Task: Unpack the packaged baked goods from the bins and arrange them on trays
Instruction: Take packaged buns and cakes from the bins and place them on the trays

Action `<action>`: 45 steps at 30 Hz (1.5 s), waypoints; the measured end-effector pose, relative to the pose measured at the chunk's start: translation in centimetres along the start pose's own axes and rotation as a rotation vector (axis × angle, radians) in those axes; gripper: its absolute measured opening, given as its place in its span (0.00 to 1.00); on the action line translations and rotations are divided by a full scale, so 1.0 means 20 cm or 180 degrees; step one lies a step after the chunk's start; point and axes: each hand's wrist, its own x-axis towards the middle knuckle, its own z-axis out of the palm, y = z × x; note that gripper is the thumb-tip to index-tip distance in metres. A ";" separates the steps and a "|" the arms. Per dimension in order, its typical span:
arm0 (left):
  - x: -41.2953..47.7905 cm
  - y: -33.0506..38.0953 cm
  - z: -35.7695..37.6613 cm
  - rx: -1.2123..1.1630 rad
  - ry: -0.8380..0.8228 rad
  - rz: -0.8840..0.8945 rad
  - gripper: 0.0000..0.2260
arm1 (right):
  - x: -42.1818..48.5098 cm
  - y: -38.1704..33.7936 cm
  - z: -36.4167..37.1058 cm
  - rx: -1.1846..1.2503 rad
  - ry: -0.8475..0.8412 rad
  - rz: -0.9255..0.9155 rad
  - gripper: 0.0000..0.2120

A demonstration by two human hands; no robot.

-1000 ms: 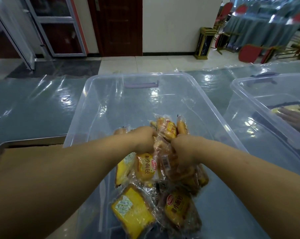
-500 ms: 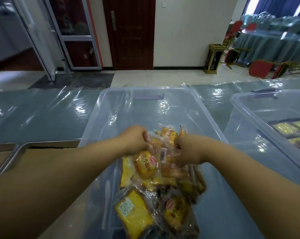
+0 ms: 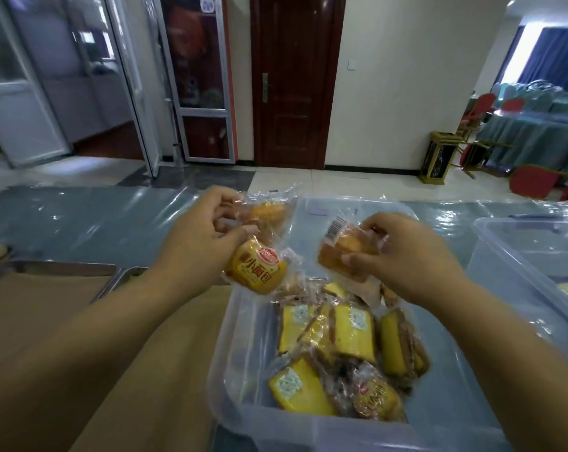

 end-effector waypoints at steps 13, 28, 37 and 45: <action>-0.80 -0.30 -1.18 0.0156 0.0691 -0.0187 0.08 | -0.44 -1.14 0.44 0.0935 0.0188 -0.0735 0.20; -1.43 -0.92 -1.96 0.0187 0.1194 -0.1442 0.07 | -0.64 -1.93 1.37 0.1181 -0.1110 -0.0829 0.17; -1.30 -1.35 -2.43 0.0189 0.1118 -0.1773 0.04 | -0.38 -2.29 1.89 0.1149 -0.1261 -0.0643 0.18; -1.14 -1.72 -2.78 -0.0006 0.1184 -0.2031 0.05 | -0.14 -2.64 2.20 0.1233 -0.1403 -0.0301 0.22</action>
